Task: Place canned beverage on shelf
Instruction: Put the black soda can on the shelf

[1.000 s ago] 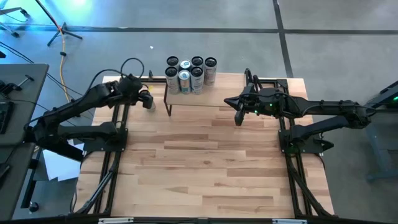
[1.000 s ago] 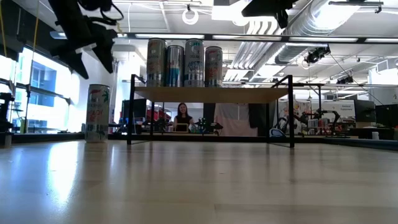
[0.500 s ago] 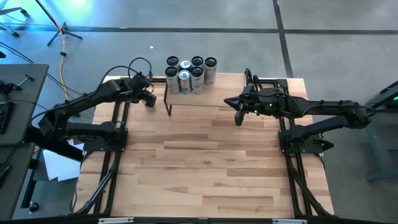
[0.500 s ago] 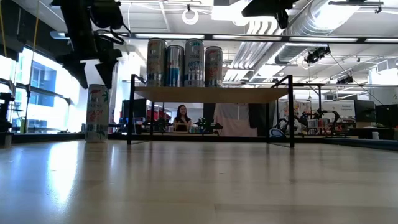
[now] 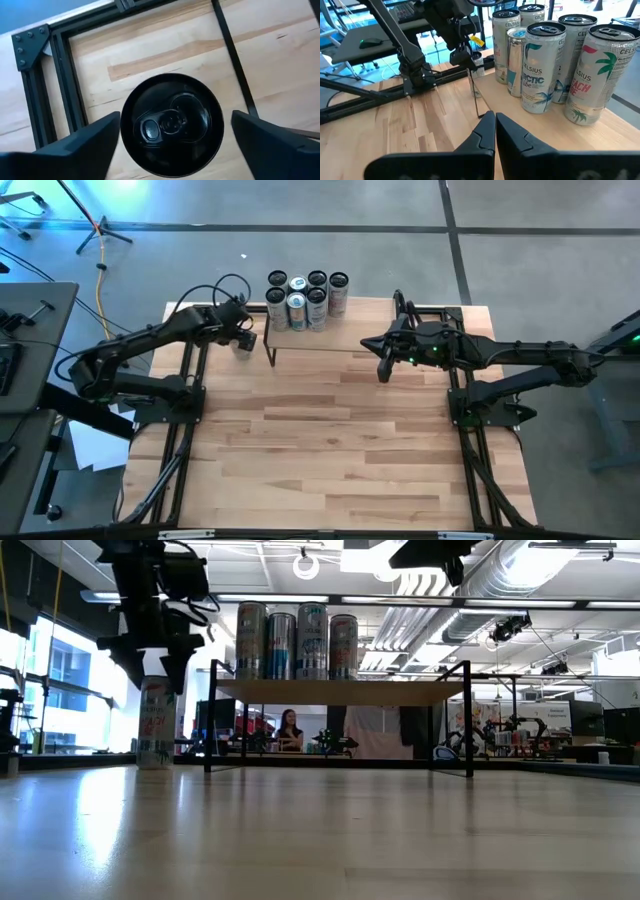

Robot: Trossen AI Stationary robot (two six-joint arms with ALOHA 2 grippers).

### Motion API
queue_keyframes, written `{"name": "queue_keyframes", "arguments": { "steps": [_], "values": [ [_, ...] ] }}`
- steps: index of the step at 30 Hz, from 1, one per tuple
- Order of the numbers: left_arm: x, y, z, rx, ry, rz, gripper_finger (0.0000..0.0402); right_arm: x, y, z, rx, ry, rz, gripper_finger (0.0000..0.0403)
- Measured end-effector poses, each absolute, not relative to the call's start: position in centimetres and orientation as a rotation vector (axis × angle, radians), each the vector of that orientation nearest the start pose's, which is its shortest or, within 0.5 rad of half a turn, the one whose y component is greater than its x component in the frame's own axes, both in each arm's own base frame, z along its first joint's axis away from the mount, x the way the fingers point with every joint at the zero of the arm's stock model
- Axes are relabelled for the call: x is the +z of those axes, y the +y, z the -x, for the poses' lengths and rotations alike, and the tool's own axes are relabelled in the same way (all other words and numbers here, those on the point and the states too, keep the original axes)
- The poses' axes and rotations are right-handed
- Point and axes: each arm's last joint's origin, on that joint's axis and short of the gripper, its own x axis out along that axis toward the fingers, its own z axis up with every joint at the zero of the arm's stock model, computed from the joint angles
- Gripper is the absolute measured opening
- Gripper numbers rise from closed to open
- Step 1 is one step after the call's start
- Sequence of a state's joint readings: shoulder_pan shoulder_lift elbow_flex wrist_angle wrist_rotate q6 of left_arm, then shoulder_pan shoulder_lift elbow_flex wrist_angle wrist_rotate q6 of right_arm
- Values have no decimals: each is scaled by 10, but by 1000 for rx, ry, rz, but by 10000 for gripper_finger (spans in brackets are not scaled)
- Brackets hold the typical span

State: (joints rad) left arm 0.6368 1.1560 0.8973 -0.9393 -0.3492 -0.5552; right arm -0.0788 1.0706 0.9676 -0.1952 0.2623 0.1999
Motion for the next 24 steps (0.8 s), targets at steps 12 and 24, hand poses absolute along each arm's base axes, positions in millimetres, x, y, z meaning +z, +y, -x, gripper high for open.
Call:
{"name": "queue_keyframes", "arguments": {
  "steps": [12,24],
  "values": [
    [265,115,-150,1176,947,652,164,341,-26,-233,-379,274,-119,0],
    [391,74,-105,1078,651,615,164,347,-26,-235,-333,227,-82,0]
  ]
}}
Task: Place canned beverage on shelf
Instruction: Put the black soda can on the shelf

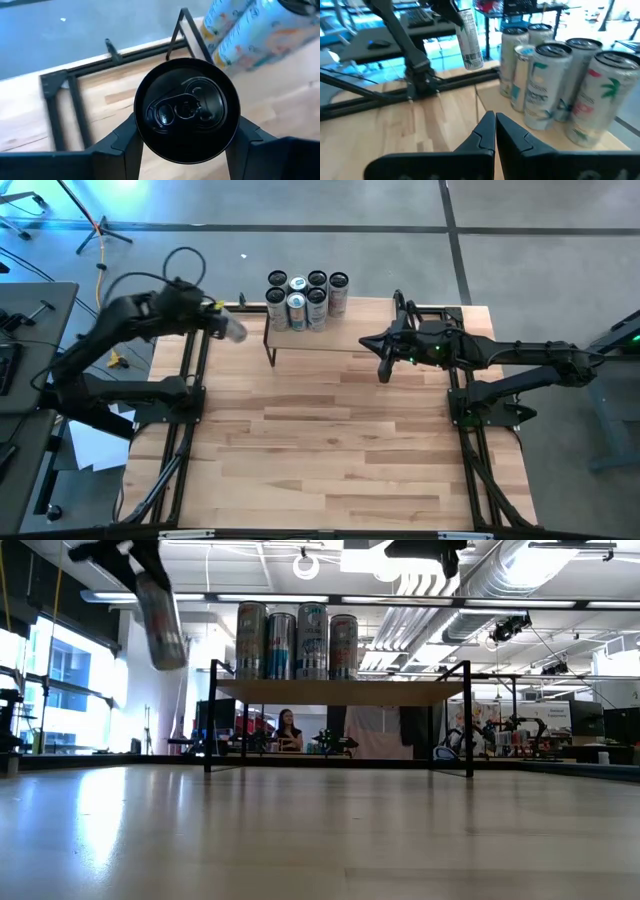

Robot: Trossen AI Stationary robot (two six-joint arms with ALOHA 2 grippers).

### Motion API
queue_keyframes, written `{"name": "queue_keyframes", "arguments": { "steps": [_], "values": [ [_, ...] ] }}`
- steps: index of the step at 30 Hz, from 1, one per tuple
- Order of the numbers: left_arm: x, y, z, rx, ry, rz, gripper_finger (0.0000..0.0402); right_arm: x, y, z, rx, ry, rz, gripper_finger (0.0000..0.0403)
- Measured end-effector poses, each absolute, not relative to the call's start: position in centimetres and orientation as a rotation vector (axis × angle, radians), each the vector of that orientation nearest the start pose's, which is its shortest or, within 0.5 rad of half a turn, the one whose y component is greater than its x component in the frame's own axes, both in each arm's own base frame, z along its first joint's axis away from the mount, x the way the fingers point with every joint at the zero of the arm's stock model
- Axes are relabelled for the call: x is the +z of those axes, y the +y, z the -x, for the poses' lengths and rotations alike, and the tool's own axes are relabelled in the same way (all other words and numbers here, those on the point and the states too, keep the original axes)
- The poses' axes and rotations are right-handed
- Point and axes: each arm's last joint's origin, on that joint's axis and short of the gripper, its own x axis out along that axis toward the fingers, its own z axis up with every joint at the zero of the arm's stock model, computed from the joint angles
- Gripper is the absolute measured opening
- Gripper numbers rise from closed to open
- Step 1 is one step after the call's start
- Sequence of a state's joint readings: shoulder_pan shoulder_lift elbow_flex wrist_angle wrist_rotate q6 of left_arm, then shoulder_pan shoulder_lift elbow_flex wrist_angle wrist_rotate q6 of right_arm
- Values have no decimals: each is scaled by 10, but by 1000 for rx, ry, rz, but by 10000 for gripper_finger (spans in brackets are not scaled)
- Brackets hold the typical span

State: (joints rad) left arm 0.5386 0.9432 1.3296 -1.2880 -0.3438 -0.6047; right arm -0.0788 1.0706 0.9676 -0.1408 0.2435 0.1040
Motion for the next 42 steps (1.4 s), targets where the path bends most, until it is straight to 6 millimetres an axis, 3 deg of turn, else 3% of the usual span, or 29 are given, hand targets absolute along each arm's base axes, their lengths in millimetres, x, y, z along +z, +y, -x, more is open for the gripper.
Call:
{"name": "queue_keyframes", "arguments": {
  "steps": [4,8,15,22,27,33,42],
  "values": [
    [417,61,-89,1026,667,565,164,351,-25,-236,-316,176,-98,0],
    [429,51,-83,881,714,508,164,359,-24,-238,-271,86,-148,0],
    [437,36,-85,518,731,403,164,379,-13,-239,0,-97,-279,0],
    [445,27,-101,350,650,354,164,392,8,-237,58,-232,-299,0],
    [448,24,-138,312,599,325,164,396,15,-236,-35,-276,-254,0],
    [447,21,-210,373,607,208,164,398,8,-232,-188,-306,-259,0],
    [433,33,-310,484,660,141,164,423,-1,-197,-253,-439,-144,0]
  ]
}}
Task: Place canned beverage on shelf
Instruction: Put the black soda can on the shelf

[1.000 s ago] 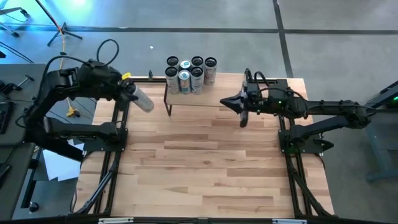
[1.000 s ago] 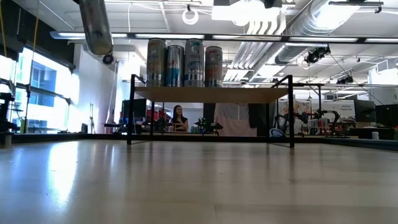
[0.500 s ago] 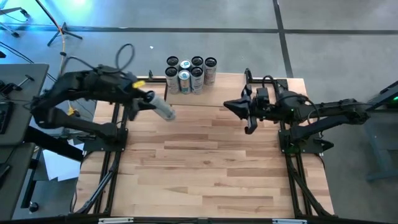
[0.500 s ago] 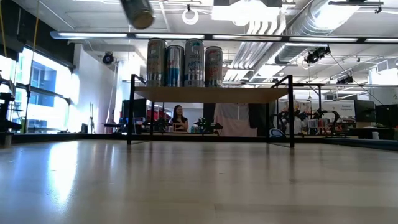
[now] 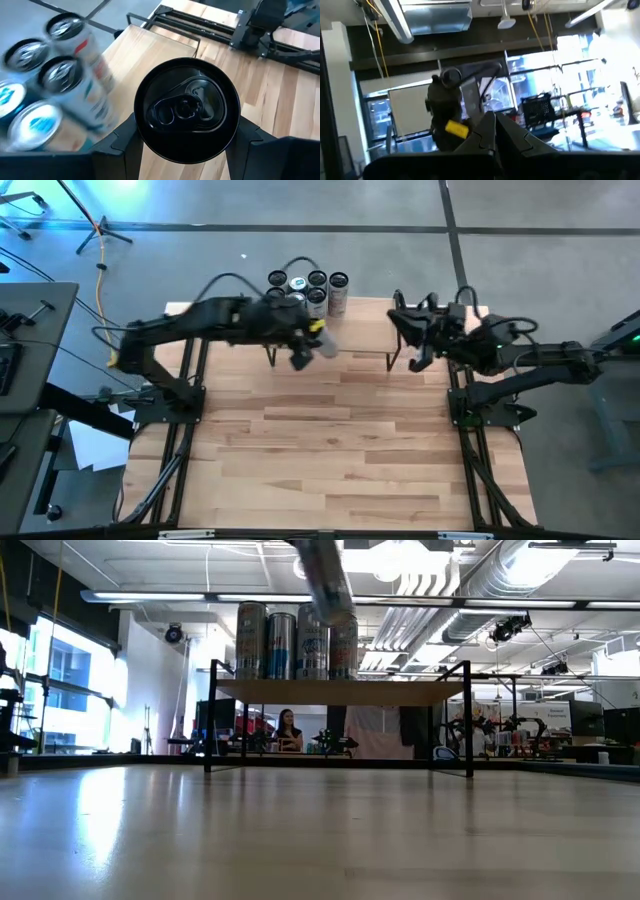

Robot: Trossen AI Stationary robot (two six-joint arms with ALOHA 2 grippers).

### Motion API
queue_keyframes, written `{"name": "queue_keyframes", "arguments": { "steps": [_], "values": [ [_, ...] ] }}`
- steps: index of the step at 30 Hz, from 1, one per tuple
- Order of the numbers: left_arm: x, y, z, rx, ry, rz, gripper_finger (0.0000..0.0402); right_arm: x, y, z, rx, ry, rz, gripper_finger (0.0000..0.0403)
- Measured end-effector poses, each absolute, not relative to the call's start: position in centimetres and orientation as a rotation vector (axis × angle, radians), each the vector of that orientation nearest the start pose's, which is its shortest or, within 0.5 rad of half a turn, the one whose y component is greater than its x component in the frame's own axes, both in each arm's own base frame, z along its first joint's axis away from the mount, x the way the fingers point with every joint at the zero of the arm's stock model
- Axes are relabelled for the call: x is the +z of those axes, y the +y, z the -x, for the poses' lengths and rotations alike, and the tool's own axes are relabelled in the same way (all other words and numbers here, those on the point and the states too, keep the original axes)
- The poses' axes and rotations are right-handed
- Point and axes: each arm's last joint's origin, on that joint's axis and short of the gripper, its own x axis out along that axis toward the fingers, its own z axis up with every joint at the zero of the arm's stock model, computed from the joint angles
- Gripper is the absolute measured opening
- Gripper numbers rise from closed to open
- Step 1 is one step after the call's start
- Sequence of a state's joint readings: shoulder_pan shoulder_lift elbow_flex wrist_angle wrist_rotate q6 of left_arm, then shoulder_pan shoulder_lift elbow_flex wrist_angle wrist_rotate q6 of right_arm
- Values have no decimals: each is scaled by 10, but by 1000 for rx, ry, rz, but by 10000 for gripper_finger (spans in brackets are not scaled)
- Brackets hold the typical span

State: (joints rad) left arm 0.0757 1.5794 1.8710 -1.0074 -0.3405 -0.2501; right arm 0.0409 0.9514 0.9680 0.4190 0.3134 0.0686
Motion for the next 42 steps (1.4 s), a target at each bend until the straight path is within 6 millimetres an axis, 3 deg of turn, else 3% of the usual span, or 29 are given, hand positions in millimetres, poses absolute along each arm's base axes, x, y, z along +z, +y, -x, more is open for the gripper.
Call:
{"name": "queue_keyframes", "arguments": {
  "steps": [4,8,13,20,28,35,42],
  "values": [
    [431,40,-342,494,660,145,164,429,-5,-182,-278,-460,-109,0],
    [433,49,-361,518,646,139,164,430,-9,-175,-301,-442,-101,0],
    [429,62,-374,531,663,97,164,424,-10,-176,-309,-377,-102,0],
    [427,69,-375,514,678,94,164,420,-10,-181,-304,-353,-123,0],
    [447,55,-349,489,670,85,169,420,-10,-181,-301,-351,-113,0],
    [479,15,-312,501,549,25,172,419,-10,-181,-300,-340,-127,0],
    [469,-14,-265,513,448,13,173,419,-11,-181,-303,-348,-182,0]
  ]
}}
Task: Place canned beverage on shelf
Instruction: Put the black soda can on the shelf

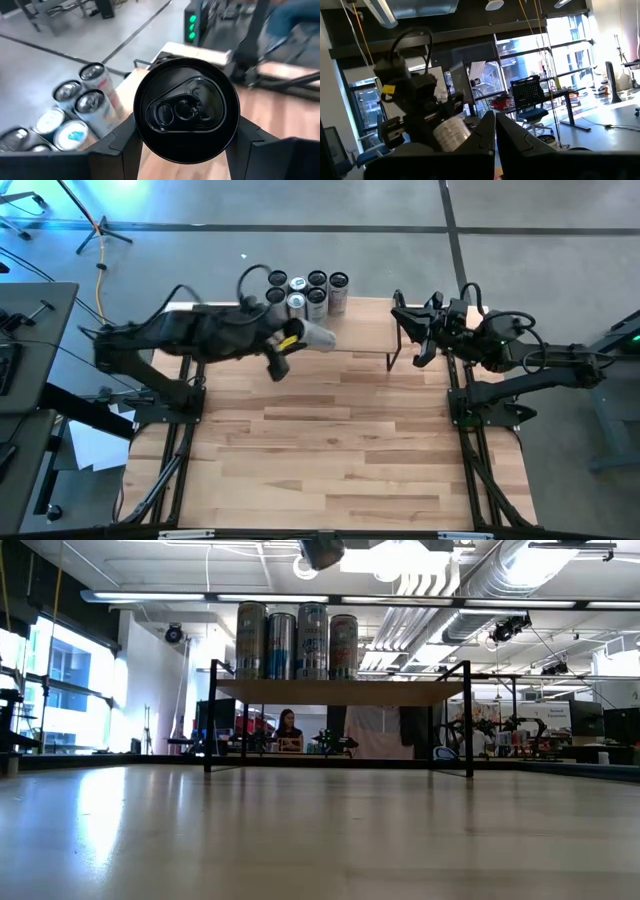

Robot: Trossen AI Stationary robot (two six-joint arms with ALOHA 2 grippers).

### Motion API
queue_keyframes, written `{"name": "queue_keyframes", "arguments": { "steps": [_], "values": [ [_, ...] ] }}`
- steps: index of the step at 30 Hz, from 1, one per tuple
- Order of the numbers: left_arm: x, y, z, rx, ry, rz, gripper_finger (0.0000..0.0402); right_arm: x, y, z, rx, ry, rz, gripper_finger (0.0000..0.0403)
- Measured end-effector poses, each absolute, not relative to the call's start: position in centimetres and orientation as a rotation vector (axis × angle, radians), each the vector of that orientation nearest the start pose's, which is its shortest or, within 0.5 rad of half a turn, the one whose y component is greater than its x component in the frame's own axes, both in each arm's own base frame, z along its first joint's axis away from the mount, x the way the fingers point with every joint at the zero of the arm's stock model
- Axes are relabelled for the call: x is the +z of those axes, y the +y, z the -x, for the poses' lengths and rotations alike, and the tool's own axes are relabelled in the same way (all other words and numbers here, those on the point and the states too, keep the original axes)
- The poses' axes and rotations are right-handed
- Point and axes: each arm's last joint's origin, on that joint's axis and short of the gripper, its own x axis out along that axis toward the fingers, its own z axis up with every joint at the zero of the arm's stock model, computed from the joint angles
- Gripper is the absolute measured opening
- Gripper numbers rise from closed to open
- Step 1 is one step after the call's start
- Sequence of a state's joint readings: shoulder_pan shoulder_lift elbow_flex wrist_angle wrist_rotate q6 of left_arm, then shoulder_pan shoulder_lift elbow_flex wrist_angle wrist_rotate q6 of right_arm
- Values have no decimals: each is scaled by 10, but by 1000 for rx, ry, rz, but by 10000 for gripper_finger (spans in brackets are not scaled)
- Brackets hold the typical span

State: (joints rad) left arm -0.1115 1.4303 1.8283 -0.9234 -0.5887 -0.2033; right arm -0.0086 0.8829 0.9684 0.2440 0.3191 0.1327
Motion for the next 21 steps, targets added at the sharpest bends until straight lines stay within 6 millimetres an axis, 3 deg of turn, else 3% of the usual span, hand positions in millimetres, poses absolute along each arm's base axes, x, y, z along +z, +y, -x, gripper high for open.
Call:
{"name": "queue_keyframes", "arguments": {
  "steps": [9,21],
  "values": [
    [445,-21,-223,390,181,166,174,419,-11,-182,-298,-353,-224,0],
    [440,-20,-214,357,138,195,175,416,-11,-183,-301,-328,-228,0]
  ]
}}
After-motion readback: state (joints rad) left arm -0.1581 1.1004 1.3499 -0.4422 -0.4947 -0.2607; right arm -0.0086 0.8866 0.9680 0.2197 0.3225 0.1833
